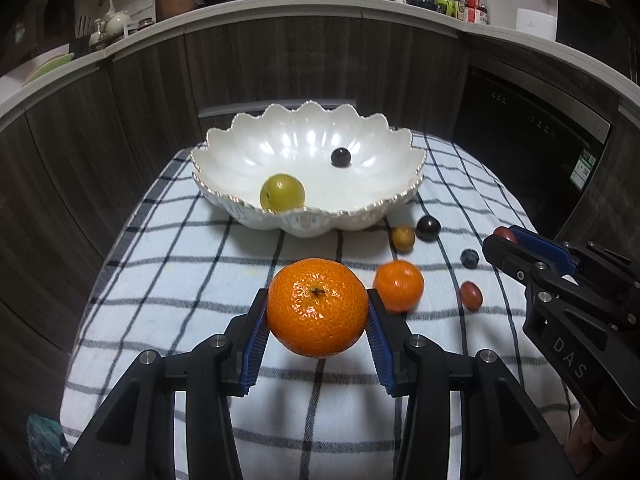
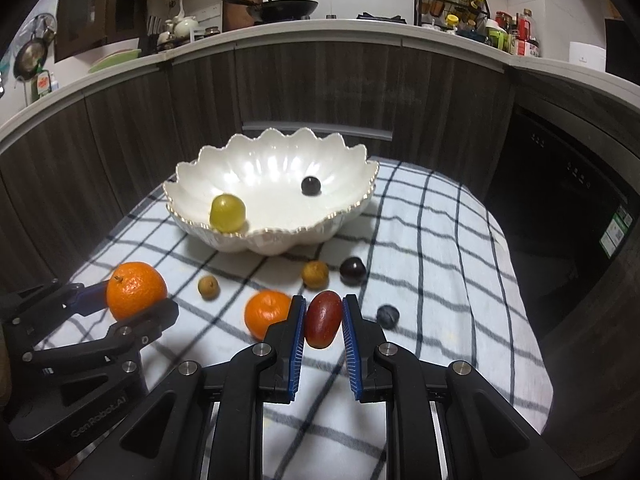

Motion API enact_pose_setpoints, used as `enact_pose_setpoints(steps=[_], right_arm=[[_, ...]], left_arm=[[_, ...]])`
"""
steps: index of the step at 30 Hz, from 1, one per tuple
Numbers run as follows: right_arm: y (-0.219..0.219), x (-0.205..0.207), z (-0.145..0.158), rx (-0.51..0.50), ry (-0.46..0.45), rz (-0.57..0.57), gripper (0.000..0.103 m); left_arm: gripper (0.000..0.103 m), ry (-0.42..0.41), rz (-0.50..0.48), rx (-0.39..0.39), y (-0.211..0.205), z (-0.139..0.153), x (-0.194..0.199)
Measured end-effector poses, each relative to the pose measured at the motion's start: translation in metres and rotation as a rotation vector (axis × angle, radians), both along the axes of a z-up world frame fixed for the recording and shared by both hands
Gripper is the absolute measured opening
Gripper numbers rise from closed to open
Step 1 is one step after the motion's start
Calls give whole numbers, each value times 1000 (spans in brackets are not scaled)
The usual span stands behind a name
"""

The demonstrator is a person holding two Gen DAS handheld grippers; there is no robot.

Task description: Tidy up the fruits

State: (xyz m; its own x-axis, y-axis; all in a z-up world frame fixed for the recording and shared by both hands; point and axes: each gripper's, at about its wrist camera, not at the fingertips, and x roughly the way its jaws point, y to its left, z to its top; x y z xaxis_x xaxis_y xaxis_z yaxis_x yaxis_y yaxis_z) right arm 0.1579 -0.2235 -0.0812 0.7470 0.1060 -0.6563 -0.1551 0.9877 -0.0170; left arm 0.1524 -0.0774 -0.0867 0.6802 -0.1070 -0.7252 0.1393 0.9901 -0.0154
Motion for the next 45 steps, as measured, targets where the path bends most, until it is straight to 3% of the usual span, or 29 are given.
enact_pose_setpoints(steps=[19, 45], right_arm=[[15, 36, 34, 9, -72, 11, 20], [50, 96, 37, 58, -22, -18, 20]], left_arm=[[45, -35, 29, -3, 18, 25, 42], [45, -35, 0, 14, 58, 31, 116]])
